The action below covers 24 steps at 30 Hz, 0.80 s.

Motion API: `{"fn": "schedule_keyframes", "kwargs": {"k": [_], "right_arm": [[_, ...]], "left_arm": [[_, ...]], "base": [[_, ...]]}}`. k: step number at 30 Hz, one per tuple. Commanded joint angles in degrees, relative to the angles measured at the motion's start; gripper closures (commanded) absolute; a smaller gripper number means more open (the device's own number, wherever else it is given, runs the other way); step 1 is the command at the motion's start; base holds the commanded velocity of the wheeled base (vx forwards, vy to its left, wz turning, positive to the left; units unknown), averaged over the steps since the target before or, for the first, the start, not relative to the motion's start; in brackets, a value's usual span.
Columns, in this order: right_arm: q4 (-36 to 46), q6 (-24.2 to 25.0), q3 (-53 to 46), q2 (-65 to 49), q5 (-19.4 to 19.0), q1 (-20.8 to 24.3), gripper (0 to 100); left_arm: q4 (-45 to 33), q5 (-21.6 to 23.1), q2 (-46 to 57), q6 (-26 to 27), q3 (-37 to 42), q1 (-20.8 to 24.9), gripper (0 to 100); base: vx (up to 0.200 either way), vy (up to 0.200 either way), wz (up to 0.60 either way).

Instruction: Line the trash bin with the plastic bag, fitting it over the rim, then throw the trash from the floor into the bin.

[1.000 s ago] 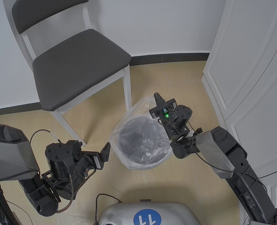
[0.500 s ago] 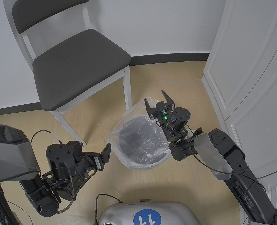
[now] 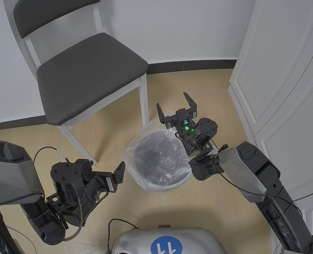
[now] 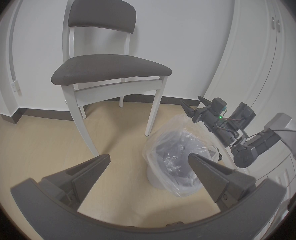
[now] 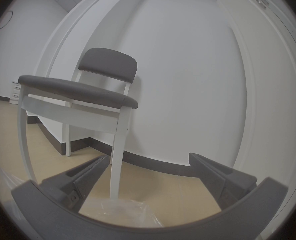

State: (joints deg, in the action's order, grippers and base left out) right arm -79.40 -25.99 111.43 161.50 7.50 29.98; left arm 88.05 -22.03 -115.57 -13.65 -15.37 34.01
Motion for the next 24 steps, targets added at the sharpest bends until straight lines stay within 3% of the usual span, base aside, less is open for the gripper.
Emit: {"fn": "schedule_keyframes", "kwargs": {"k": [1,3,7,12,15,19,20,24], "right_arm": [[-7.2,4.8,-42.4,-23.9,-6.0,2.7,0],[-7.2,6.0,-53.9,-30.7,-8.7,2.4,0],[-8.8,7.0,-64.3,-36.9,-9.4,0.0,0],[-10.6,8.7,-74.2,-42.6,-4.9,-3.1,0],[-10.6,10.6,-79.1,-49.0,-2.7,-5.0,0],[-10.6,11.4,-80.5,-53.2,-2.5,-7.0,0],[-10.6,11.4,-80.8,-54.9,-2.6,-9.7,0],[-10.6,11.4,-79.4,-54.5,-3.1,-12.8,0]], "left_arm": [[0.0,0.0,4.5,1.9,-0.4,0.0,0],[-0.1,0.0,6.1,2.1,-0.5,0.0,0],[-0.2,0.1,7.7,6.4,-0.2,-0.9,0],[-0.2,-0.1,12.5,14.8,2.2,-2.6,0],[-0.2,-3.6,17.9,19.0,8.5,-2.6,0],[-0.2,-6.9,23.3,20.2,15.1,-2.6,0],[-1.1,-8.0,27.6,18.4,15.4,-2.5,0],[-0.5,-7.8,29.8,12.6,14.8,-2.3,0]], "base": [[0.000,0.000,0.00],[0.000,0.000,0.00],[0.000,0.000,0.00],[0.000,0.000,0.00],[0.000,0.000,0.00],[0.000,0.000,0.00],[0.000,0.000,0.00],[0.000,0.000,0.00]]}}
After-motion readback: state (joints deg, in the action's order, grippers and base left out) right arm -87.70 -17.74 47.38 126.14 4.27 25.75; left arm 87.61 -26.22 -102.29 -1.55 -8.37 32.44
